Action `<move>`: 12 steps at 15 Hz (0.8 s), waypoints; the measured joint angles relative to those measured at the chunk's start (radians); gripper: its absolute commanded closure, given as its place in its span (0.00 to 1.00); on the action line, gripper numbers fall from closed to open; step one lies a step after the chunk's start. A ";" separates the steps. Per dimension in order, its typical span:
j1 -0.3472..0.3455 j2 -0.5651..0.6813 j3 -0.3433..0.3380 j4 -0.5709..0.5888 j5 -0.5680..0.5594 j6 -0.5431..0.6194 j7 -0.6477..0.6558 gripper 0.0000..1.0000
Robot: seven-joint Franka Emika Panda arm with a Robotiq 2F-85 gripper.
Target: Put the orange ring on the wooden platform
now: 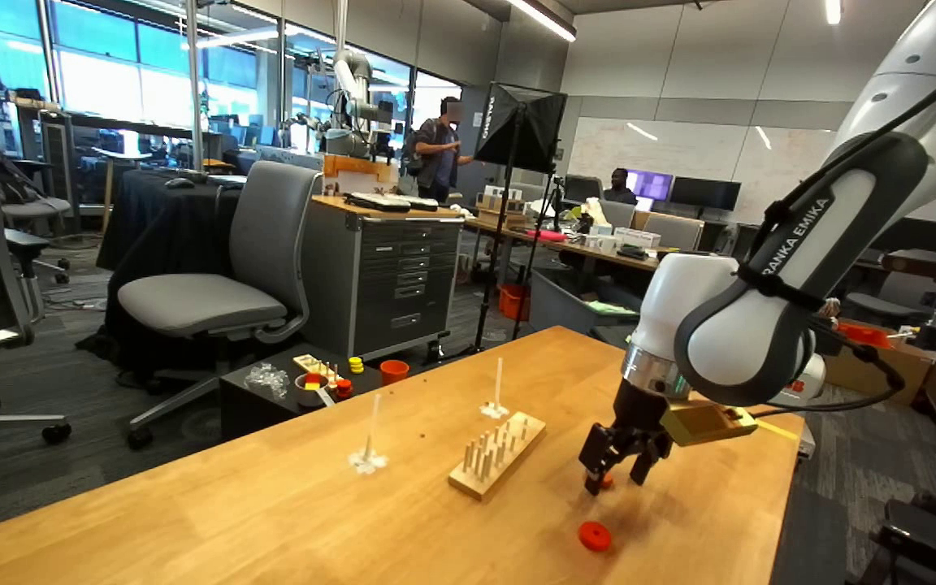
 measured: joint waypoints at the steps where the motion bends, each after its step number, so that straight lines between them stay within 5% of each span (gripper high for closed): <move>1: 0.000 -0.013 0.004 -0.013 0.000 0.003 -0.001 0.00; 12: 0.009 -0.040 0.013 0.008 0.000 -0.035 0.020 0.00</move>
